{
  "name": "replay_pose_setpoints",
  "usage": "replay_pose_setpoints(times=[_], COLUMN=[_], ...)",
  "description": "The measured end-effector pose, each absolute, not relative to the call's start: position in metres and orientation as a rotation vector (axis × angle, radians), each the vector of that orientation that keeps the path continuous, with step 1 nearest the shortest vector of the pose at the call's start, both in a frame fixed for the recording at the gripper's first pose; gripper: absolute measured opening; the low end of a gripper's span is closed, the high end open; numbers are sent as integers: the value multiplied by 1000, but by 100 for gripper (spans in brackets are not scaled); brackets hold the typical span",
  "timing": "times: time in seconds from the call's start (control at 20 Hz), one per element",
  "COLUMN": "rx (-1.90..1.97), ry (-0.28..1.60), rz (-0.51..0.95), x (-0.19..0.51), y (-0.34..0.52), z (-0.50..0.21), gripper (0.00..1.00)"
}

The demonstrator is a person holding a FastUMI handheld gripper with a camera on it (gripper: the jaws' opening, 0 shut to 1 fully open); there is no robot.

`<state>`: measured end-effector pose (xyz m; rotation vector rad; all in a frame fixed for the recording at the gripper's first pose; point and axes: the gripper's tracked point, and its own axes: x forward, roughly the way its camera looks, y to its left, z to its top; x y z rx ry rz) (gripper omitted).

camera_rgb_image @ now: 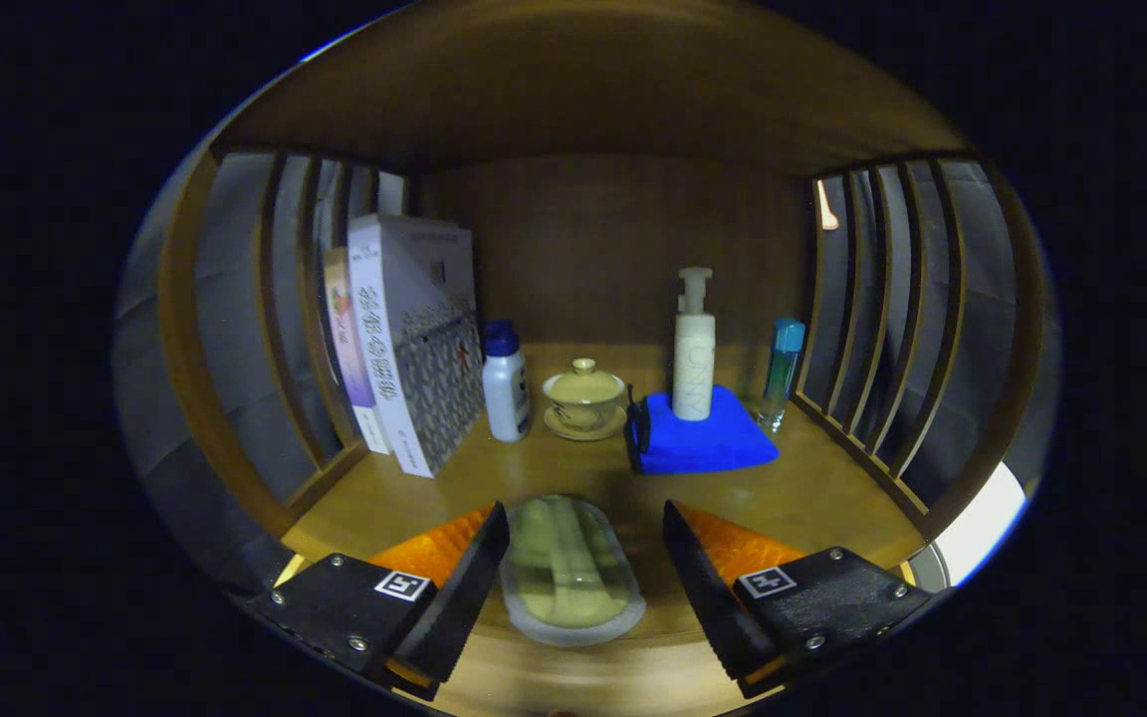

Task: Pull open the drawer, take out the items inside it, and place them on the countertop above the cabinet.

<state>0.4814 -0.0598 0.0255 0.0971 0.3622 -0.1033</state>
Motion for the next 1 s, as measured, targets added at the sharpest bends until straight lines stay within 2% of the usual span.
replay_pose_setpoints(times=[0.6,1.0], rx=[41,-5], ry=[76,-13], rz=[-53,-38], x=[356,286], y=[-29,-5], z=[91,79], gripper=[96,96])
